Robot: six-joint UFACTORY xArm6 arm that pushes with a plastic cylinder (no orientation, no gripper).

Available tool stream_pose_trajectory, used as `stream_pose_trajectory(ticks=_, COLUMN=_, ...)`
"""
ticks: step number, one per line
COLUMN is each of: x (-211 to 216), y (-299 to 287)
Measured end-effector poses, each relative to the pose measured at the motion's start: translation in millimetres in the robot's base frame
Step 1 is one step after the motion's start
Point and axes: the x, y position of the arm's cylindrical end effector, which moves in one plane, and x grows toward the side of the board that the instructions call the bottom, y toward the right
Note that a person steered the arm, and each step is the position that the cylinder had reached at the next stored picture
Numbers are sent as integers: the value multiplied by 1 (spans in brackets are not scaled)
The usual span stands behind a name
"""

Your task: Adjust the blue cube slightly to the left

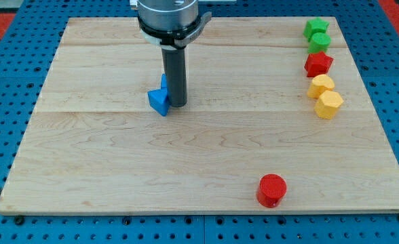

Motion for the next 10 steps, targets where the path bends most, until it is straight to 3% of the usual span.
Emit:
stream_pose_trajectory(ticks=1, x=-2, y=42)
stream_pose_trajectory(ticks=3, x=-57, y=37)
stream_pose_trajectory(ticks=4, x=-60, y=7)
stream_pose_trajectory(ticks=5, x=-61, y=39)
stream_pose_trajectory(ticks=6, x=-33, y=29)
stream_pose_trajectory(ticks=7, x=-31, y=86)
stream_pose_trajectory(ticks=8, x=15, y=156)
stream_pose_trajectory(ticks=9, x=65, y=165)
stream_pose_trajectory(ticks=10, x=76, y=254)
